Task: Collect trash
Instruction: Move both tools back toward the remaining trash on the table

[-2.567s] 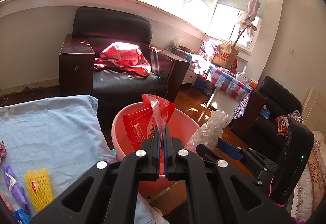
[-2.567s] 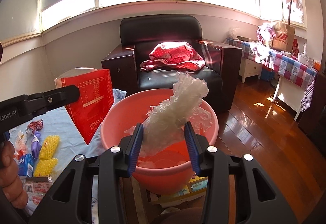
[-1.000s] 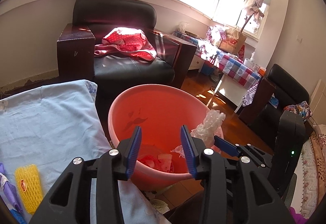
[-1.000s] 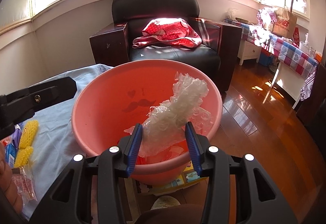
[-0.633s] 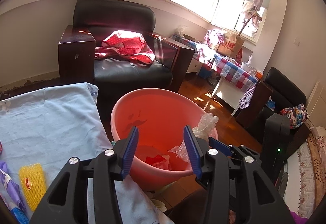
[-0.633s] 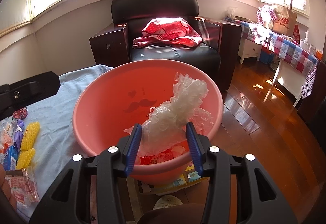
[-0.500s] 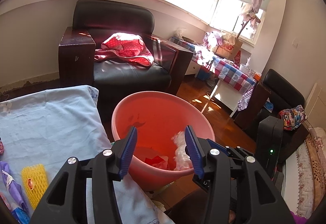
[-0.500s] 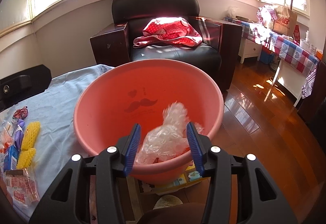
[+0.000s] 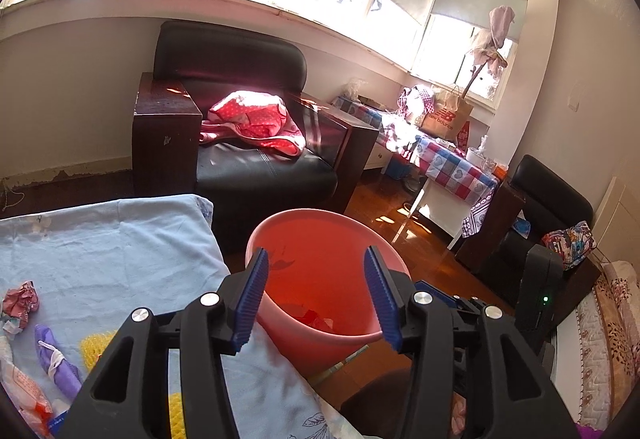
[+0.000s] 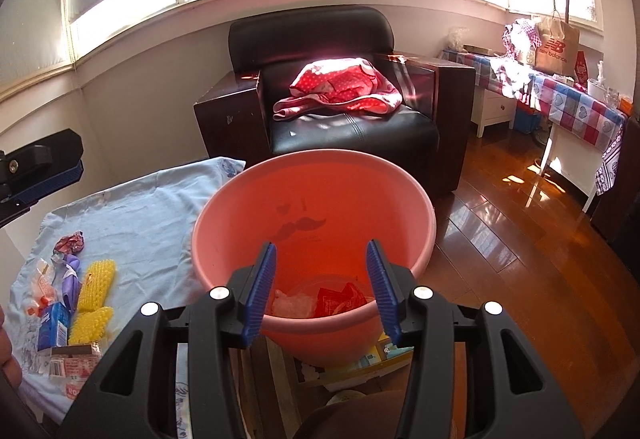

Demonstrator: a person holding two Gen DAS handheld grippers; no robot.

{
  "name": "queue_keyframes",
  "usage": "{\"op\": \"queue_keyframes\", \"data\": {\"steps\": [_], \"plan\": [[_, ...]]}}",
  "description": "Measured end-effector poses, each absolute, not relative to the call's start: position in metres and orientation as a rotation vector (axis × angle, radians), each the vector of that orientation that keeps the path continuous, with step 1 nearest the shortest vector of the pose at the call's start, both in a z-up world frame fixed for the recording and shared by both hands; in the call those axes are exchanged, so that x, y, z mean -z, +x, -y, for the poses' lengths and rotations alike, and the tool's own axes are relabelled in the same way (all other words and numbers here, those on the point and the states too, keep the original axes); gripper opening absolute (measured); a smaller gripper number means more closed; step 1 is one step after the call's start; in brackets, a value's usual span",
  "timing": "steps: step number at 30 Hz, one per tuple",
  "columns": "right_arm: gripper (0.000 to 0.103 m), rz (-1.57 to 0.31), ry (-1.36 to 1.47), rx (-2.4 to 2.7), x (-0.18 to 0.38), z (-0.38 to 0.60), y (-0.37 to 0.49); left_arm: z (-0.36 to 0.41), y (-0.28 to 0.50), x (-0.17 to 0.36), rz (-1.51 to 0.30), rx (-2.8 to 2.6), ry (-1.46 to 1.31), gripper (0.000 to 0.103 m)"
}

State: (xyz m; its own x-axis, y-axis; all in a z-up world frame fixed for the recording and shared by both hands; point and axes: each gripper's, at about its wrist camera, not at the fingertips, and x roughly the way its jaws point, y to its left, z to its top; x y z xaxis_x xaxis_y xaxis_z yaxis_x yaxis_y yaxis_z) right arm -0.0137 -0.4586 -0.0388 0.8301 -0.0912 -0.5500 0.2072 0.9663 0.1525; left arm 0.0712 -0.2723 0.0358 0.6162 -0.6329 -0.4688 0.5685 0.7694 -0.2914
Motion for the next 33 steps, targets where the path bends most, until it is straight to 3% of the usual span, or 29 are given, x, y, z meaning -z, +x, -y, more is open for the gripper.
{"op": "queue_keyframes", "data": {"steps": [19, 33], "plan": [[0.047, -0.491, 0.236, -0.03, 0.0, 0.396, -0.043, 0.111, 0.035, -0.058, -0.456, 0.405, -0.091, 0.055], [0.047, -0.546, 0.211, -0.139, 0.007, 0.359, -0.039, 0.017, 0.011, -0.013, -0.532, 0.173, -0.045, 0.055]]}}
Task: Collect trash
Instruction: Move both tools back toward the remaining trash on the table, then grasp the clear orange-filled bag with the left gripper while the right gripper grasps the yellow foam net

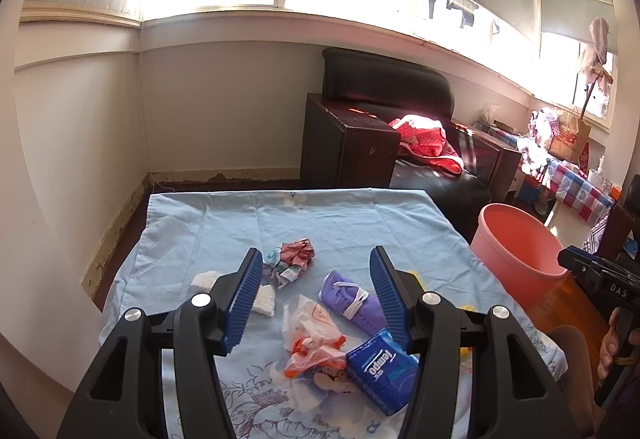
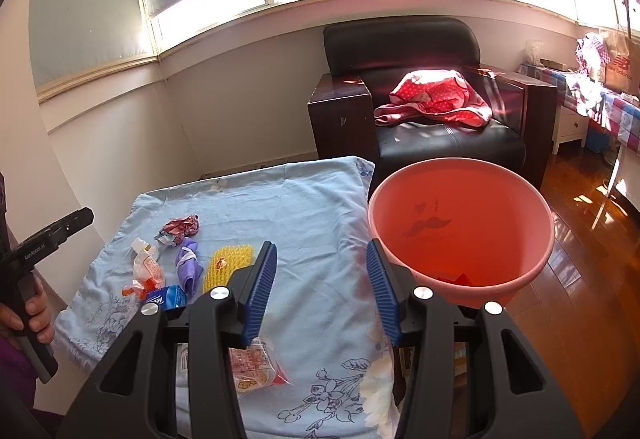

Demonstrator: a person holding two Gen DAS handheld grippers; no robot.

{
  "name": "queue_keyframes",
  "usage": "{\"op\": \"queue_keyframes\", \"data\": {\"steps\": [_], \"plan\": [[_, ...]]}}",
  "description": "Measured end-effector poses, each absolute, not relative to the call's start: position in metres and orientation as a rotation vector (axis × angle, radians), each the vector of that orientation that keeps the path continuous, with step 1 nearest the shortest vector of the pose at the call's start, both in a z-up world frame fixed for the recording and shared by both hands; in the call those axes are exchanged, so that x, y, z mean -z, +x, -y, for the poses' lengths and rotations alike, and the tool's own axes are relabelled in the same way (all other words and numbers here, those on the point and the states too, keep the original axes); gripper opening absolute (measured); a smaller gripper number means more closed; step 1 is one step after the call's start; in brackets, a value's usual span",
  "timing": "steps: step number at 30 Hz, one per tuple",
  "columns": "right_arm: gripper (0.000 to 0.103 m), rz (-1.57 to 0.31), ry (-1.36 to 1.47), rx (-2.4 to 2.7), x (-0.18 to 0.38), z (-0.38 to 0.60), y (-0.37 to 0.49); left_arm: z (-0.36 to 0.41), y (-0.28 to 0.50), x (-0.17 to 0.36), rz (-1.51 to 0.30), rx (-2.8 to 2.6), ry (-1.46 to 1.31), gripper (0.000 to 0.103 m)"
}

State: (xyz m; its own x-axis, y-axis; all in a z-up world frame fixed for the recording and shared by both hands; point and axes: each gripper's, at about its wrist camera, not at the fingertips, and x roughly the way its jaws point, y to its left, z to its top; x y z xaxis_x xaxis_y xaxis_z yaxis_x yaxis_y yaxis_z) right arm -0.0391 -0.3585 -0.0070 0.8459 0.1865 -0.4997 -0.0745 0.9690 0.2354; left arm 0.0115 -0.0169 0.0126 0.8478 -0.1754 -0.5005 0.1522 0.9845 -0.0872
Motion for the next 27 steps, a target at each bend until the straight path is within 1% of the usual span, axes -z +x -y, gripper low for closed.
{"op": "queue_keyframes", "data": {"steps": [7, 12, 19, 27], "plan": [[0.047, -0.59, 0.203, -0.169, 0.016, 0.347, -0.03, -0.005, 0.009, 0.022, -0.633, 0.154, -0.066, 0.055], [0.047, -0.617, 0.197, -0.193, 0.022, 0.338, -0.022, 0.006, 0.012, 0.037, -0.679, 0.168, -0.038, 0.055], [0.047, -0.65, 0.188, -0.222, 0.029, 0.327, -0.011, 0.009, 0.027, 0.055, -0.751, 0.211, -0.117, 0.055], [0.047, -0.676, 0.168, -0.247, 0.03, 0.317, -0.004, 0.023, 0.04, 0.076, -0.82, 0.248, -0.113, 0.055]]}}
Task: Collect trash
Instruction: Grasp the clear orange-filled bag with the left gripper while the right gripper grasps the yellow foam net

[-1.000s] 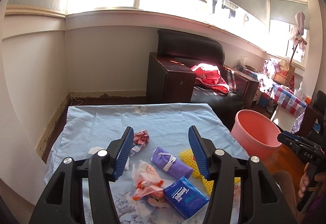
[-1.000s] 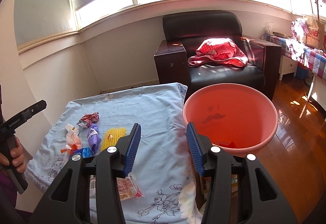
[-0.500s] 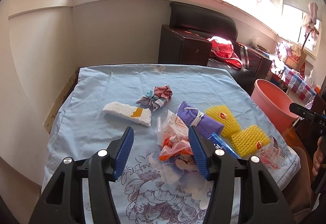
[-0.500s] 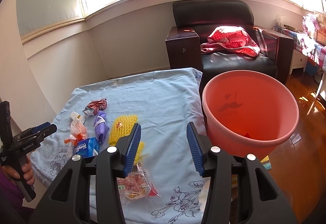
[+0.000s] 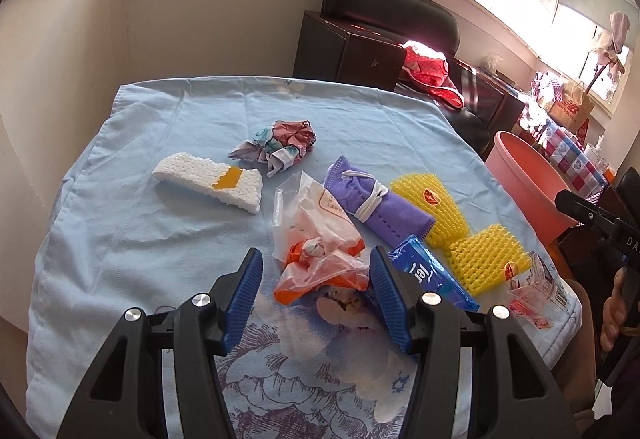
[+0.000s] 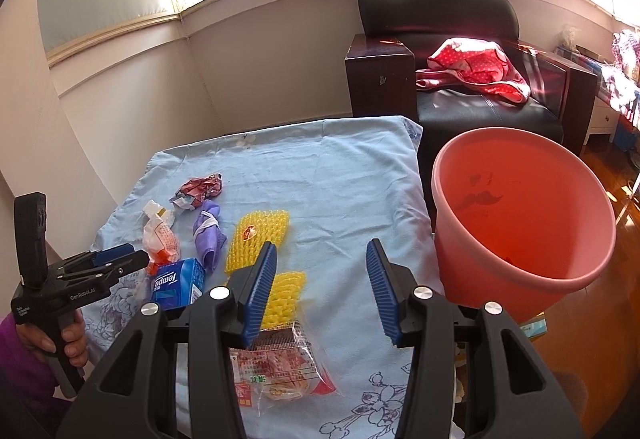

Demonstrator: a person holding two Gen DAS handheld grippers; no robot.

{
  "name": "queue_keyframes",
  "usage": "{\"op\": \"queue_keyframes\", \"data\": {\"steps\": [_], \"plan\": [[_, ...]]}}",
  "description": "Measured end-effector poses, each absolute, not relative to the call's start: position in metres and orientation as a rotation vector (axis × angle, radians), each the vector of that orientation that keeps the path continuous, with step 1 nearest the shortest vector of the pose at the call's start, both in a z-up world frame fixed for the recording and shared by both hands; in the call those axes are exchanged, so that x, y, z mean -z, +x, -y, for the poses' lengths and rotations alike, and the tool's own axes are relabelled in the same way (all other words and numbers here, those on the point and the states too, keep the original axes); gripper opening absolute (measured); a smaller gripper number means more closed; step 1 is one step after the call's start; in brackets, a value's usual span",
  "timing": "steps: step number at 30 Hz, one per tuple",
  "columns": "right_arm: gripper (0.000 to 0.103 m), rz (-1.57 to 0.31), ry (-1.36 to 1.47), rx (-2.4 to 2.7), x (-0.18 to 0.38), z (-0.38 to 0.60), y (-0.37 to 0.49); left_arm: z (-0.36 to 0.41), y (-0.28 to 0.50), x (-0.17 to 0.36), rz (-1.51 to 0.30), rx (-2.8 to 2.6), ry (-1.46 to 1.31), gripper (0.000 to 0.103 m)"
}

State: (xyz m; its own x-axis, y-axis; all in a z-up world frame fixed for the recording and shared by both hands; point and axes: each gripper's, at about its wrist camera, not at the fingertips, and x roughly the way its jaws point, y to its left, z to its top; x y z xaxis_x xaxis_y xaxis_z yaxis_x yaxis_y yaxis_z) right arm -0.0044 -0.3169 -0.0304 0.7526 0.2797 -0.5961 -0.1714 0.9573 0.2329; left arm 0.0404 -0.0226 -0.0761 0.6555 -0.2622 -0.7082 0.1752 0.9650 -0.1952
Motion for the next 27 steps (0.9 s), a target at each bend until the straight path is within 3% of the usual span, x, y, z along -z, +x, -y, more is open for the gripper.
{"op": "queue_keyframes", "data": {"steps": [10, 19, 21, 27], "plan": [[0.047, -0.694, 0.131, -0.301, 0.028, 0.296, 0.006, 0.019, 0.045, 0.084, -0.846, 0.253, -0.171, 0.053], [0.047, -0.73, 0.102, -0.354, 0.03, 0.272, 0.02, 0.016, 0.041, 0.086, -0.826, 0.263, -0.203, 0.034], [0.047, -0.75, 0.107, -0.367, 0.032, 0.268, 0.026, 0.018, 0.038, 0.086, -0.807, 0.26, -0.188, 0.022], [0.047, -0.845, 0.102, -0.377, 0.048, 0.247, 0.047, 0.025, 0.029, 0.086, -0.768, 0.255, -0.136, 0.013]]}}
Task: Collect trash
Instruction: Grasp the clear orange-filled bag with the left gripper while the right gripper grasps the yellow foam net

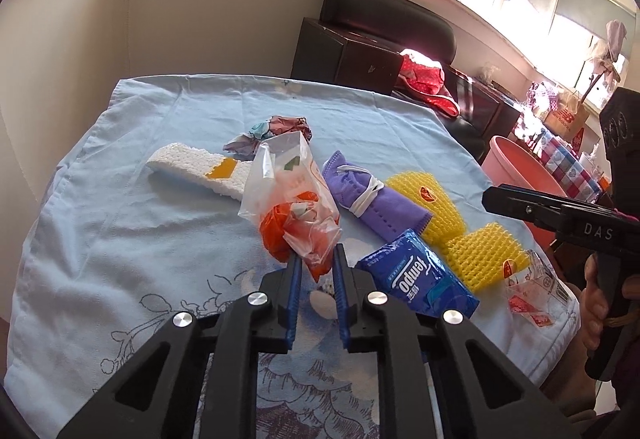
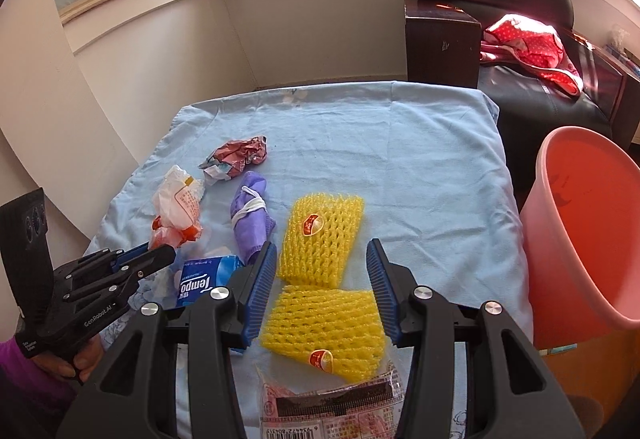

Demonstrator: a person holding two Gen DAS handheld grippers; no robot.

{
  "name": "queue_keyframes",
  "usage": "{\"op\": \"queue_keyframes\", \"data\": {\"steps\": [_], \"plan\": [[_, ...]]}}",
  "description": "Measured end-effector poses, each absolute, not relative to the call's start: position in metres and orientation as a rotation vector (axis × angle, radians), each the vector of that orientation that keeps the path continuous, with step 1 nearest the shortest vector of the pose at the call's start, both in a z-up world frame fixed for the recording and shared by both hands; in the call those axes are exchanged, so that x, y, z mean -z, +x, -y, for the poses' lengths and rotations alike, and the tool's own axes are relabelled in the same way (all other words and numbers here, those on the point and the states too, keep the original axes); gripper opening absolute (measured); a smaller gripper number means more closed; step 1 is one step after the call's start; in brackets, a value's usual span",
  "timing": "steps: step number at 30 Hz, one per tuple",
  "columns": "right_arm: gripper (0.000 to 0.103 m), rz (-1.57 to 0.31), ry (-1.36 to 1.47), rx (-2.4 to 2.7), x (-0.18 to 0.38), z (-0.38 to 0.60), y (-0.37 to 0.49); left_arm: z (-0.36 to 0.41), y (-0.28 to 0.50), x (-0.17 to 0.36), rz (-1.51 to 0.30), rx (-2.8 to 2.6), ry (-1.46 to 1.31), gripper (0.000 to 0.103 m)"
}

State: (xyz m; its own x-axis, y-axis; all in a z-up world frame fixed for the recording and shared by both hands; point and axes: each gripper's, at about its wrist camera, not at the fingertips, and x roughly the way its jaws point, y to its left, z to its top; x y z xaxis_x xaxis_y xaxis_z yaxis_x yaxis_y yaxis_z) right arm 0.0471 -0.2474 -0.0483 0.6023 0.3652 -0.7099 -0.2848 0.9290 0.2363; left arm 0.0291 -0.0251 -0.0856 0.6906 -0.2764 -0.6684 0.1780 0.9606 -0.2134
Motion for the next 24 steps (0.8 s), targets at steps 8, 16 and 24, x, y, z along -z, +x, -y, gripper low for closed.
{"op": "queue_keyframes", "data": {"steps": [8, 16, 24], "plan": [[0.047, -1.022, 0.184, -0.364, 0.08, 0.239, 0.074, 0.021, 0.029, 0.086, -0.77, 0.262, -0.156, 0.012], [0.011, -1.013, 0.149, -0.363, 0.081, 0.234, 0.07, 0.02, 0.032, 0.087, -0.78, 0.262, -0.159, 0.012], [0.011, -0.909, 0.156, -0.365, 0.059, 0.245, 0.054, 0.024, 0.027, 0.078, -0.739, 0.225, -0.124, 0.012]]}}
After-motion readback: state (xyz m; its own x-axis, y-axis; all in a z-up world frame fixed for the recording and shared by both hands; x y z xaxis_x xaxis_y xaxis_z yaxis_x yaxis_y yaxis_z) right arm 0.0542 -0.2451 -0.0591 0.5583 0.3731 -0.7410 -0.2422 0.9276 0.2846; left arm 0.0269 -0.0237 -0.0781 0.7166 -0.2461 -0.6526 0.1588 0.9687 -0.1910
